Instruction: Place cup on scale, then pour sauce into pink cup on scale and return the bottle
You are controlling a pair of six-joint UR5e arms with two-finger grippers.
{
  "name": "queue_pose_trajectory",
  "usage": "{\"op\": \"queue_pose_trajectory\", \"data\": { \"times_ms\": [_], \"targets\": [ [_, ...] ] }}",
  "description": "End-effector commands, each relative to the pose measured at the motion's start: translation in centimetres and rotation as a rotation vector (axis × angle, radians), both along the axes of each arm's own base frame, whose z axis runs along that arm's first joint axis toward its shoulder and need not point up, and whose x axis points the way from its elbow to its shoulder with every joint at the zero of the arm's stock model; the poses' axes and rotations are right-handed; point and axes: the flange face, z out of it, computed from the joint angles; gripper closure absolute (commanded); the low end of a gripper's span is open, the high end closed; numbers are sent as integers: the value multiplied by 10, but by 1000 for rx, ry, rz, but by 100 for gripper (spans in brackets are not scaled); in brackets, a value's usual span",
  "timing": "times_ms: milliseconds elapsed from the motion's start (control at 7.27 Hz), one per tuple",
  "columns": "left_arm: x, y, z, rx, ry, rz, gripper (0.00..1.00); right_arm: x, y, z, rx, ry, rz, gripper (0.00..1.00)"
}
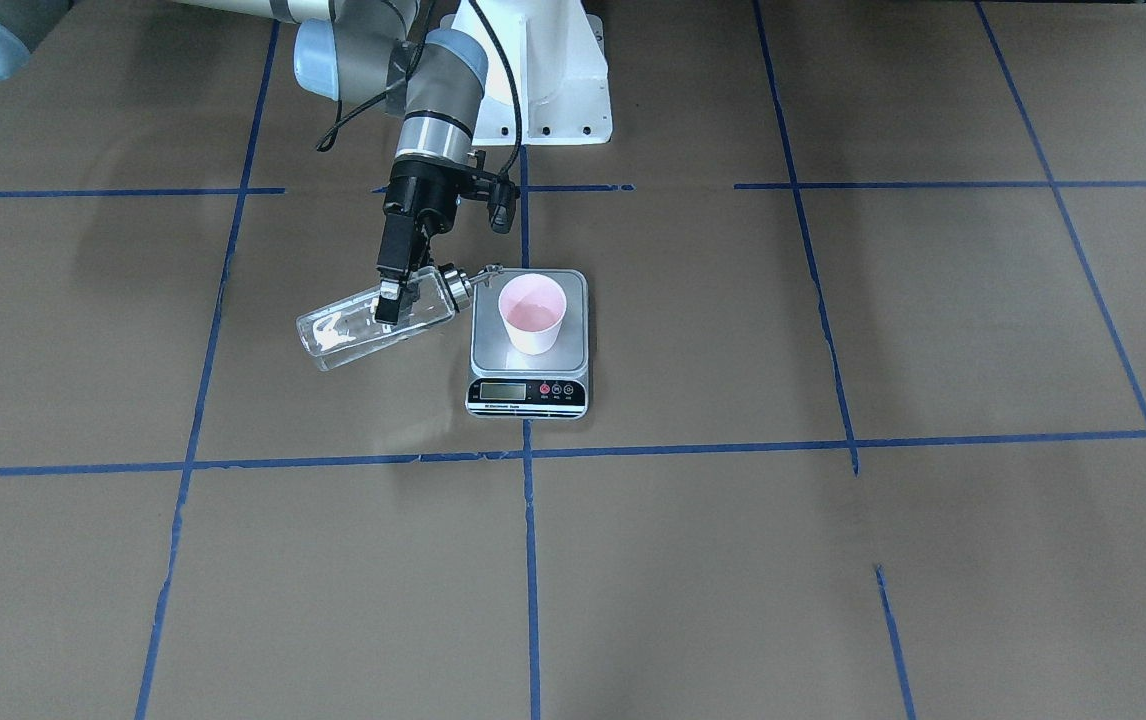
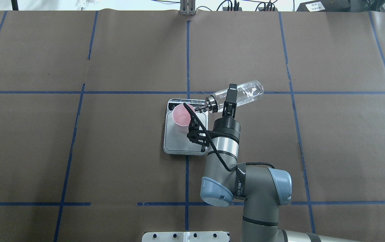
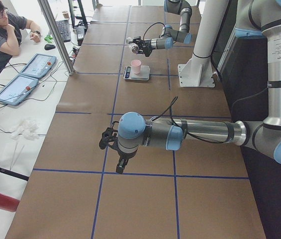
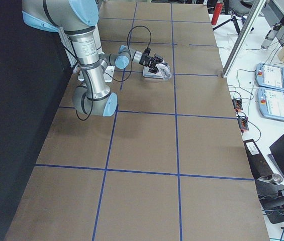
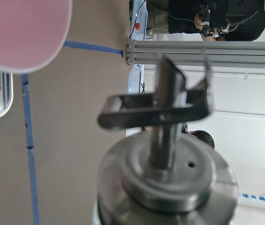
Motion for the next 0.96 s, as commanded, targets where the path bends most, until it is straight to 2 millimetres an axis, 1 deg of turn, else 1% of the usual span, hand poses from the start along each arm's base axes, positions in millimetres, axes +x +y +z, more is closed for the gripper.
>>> {"op": "queue_pose_trajectory", "data": {
  "times_ms": [0,275,550,825],
  "targets": [
    [-1,0,0,-1,0,-1,0,-1,-3,-3,10,86,-17,100],
    [-1,0,0,-1,0,-1,0,0,-6,-12,21,134,-25,100],
    [0,0,0,-1,0,0,0,0,-9,-11,24,199,-36,100],
    [0,0,0,-1,0,0,0,1,-10,-10,24,216,-37,100]
  ]
}}
